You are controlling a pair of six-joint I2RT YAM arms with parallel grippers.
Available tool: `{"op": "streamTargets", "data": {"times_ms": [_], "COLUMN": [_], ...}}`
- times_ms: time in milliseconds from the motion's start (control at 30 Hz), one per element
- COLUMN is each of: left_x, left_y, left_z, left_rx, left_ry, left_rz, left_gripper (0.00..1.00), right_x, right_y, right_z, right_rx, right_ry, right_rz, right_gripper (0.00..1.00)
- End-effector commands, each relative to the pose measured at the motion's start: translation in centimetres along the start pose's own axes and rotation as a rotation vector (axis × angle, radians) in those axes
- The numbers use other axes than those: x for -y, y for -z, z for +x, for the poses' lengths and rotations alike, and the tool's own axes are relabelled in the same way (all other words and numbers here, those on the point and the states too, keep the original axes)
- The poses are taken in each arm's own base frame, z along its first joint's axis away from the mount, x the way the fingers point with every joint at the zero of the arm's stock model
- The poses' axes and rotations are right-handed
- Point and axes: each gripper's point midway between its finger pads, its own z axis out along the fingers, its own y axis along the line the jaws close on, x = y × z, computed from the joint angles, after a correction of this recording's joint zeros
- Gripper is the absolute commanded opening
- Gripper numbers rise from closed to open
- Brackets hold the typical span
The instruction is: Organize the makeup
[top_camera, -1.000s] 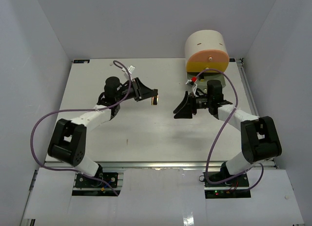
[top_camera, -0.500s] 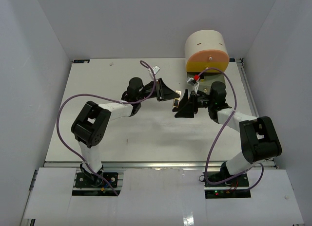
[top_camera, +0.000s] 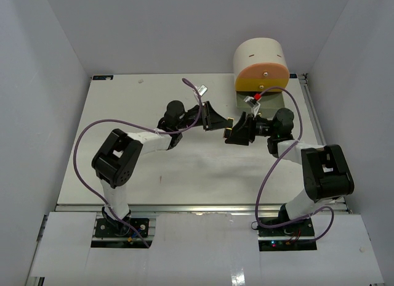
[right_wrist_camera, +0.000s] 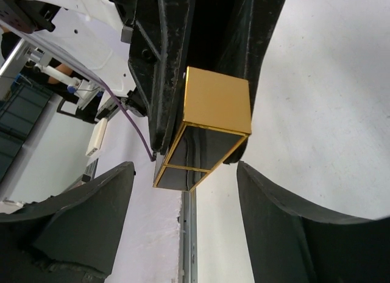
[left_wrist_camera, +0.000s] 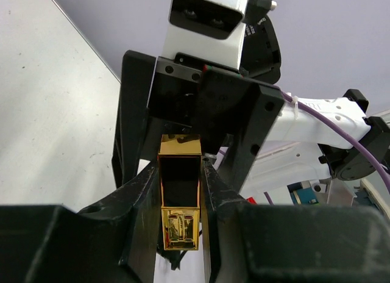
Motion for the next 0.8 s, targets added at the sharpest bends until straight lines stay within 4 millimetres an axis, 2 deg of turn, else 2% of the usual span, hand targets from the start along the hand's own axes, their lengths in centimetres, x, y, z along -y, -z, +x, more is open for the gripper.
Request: {"op": "streamTargets", "data": {"times_ms": [0,300,433,500,733,767], "left_x": [1.2,0.7,0.8,1.0,2.0,2.0], "left_y": [-0.8,-1.5,-1.9,-2.0,-2.1,-2.1], "left_z": [0.1,1.2,1.3,1.2,0.6,0.4], "left_rx": [0.004,-0.012,-0.018,-0.016,-0.009,-0.013], "left_ry": [-0.034,-0.017,-0.018,-0.02,-0.067,-0.082], "left_rz": [0.043,0.047,0.054,0.057,0.067,0.059], "left_gripper": [0.11,0.15,0.2,0.32,0.66,0.91], "right_x": [-0.7,-1.0,-1.2,-1.1,-1.1,-1.1], "right_y": [0.6,0.9,0.9,1.0,1.1,1.2], "right_z": [-1.3,-1.7,-1.6,-1.5,-1.5,-1.5], "right_rx": [0.055,0.079,0.072,0.074,0.067,0.067], "right_ry": [0.037,0.039,0.031,0.022,0.021,0.024], "right_rz": [-0.004,-0.005,-0.012,-0.01,-0.011,-0.01], "right_gripper": [0.67,0.49,0.35,0.26,0.17,0.17]}}
